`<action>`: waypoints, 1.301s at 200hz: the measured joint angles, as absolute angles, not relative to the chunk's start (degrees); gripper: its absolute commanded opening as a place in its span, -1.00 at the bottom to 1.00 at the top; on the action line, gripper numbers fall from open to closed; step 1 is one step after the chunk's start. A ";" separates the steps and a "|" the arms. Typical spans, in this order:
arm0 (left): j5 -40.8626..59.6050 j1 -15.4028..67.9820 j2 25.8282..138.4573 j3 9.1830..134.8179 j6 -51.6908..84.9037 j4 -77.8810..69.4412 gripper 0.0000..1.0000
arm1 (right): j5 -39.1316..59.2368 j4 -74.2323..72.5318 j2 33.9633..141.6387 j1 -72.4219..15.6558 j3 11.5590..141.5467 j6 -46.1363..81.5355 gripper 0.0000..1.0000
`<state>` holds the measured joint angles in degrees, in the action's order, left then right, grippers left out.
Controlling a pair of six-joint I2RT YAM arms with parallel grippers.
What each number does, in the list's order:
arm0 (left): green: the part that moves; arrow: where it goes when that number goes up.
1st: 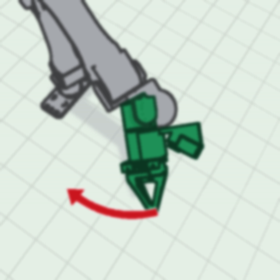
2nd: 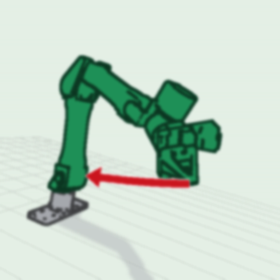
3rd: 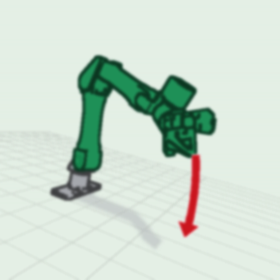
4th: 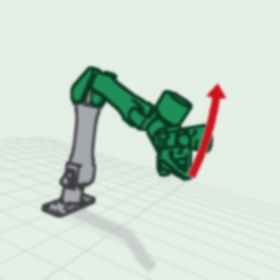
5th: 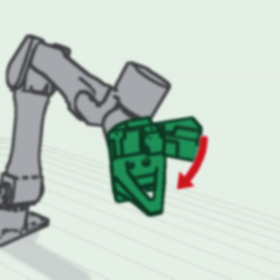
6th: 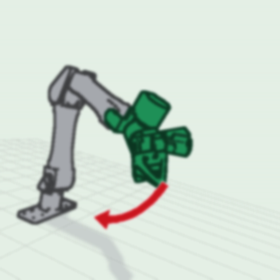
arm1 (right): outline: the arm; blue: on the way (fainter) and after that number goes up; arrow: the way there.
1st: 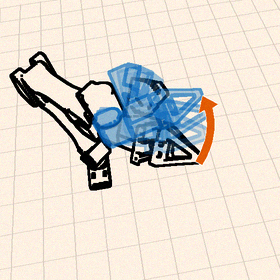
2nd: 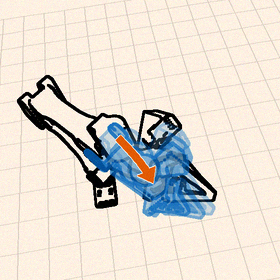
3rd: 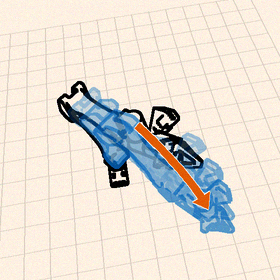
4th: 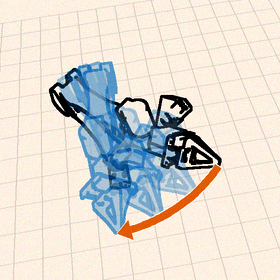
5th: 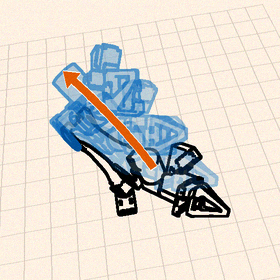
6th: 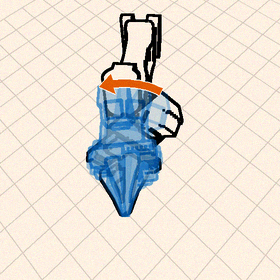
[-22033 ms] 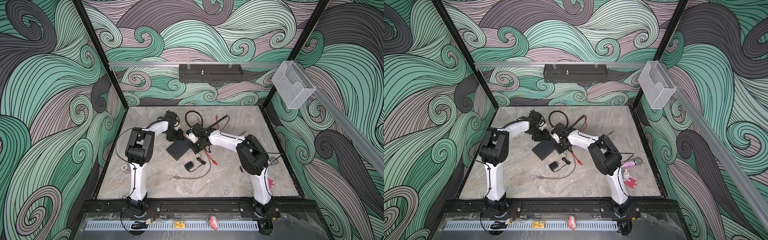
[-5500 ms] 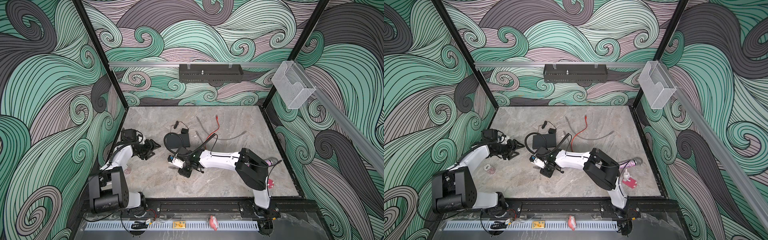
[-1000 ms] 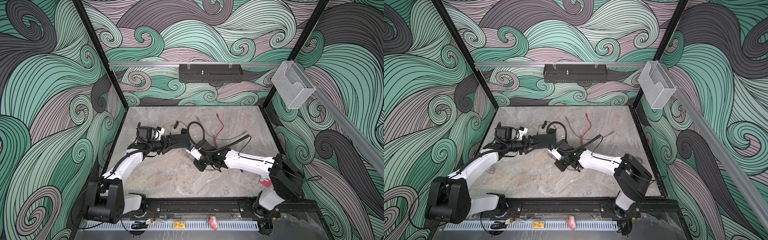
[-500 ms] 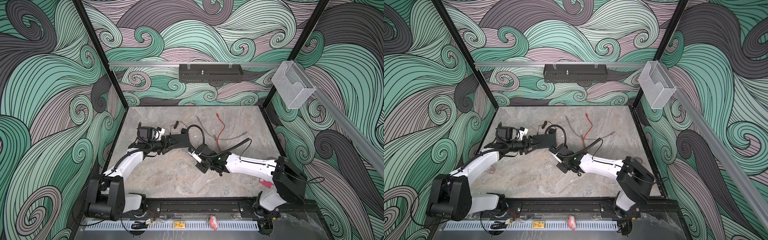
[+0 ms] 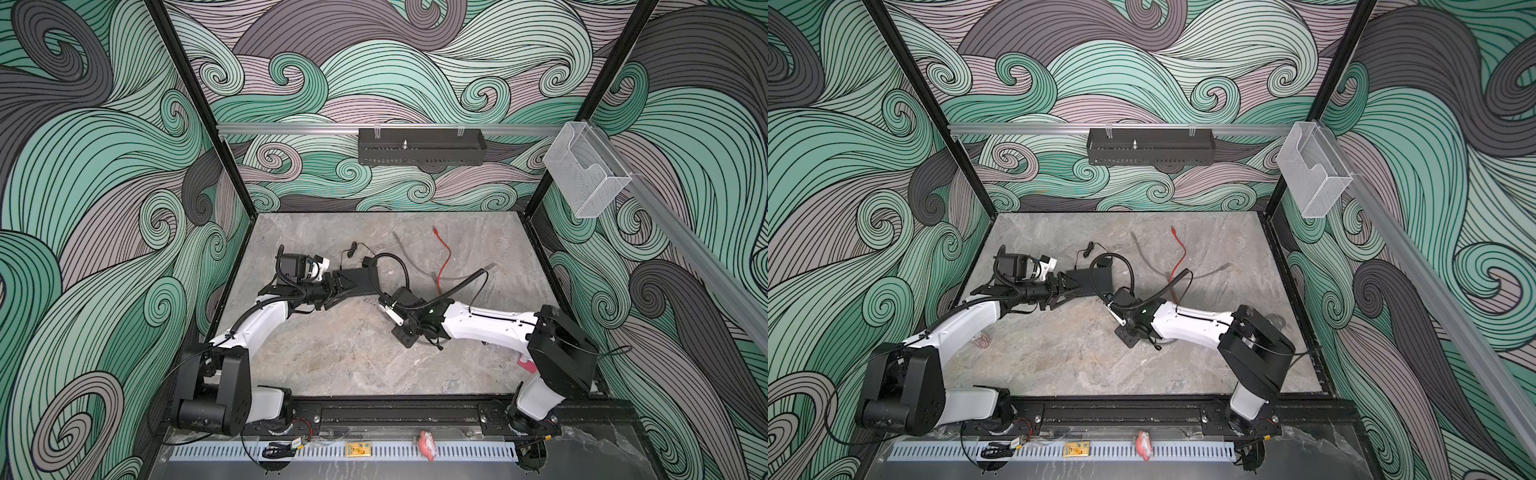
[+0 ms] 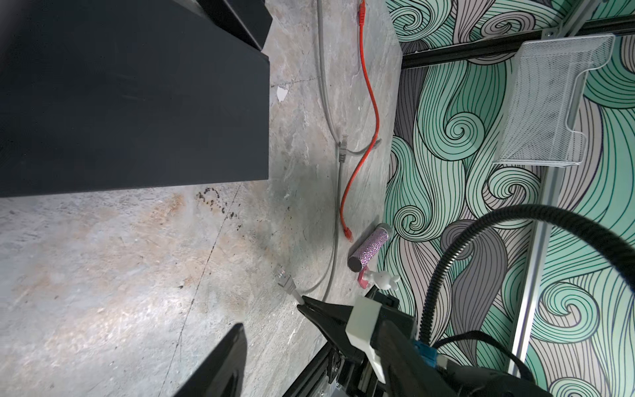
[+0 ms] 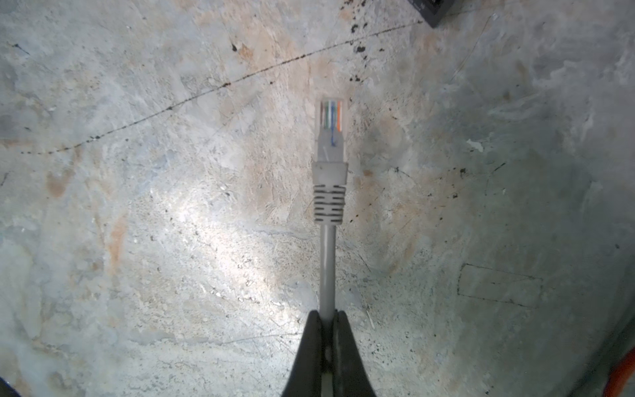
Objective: Insert the plug into the switch port
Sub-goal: 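Carry the plug toward the switch box while the left gripper moves over it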
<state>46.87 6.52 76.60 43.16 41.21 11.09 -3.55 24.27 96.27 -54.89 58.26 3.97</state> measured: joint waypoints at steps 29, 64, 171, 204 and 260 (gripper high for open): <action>46.61 6.52 77.19 43.16 41.21 11.09 0.27 | 0.51 24.43 97.34 -52.73 58.43 5.54 -0.95; 46.44 6.52 77.45 43.18 41.21 11.09 0.26 | 3.11 24.40 97.54 -51.11 58.50 6.74 -0.95; 40.25 6.28 84.34 51.27 40.32 15.53 0.25 | 2.11 24.08 102.37 -50.81 59.33 8.21 -0.69; 39.46 5.67 86.30 53.43 40.29 16.53 0.25 | 1.43 24.34 102.37 -50.89 59.42 8.14 -0.40; 38.61 3.55 89.08 56.69 39.83 17.12 0.24 | 1.37 24.64 102.37 -50.87 62.30 7.92 -0.37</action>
